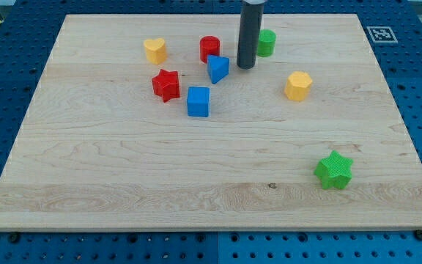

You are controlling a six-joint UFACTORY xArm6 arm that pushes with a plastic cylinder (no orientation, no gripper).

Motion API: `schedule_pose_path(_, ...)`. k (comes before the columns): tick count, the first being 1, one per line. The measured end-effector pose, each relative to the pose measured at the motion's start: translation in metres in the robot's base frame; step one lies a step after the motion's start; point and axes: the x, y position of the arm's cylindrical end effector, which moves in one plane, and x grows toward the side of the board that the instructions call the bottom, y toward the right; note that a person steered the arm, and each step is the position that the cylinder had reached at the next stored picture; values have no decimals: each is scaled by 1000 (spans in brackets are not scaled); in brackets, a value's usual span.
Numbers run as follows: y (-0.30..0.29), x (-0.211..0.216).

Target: Push the triangle and red star in opposite directions

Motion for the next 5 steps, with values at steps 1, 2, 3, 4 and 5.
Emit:
schedule_pose_path(1,-20,6)
schedule_pose_path(2,-37,13)
schedule_pose_path(3,-50,6)
schedule_pose_path(4,-60,-15)
schedule_pose_path(5,-74,-24)
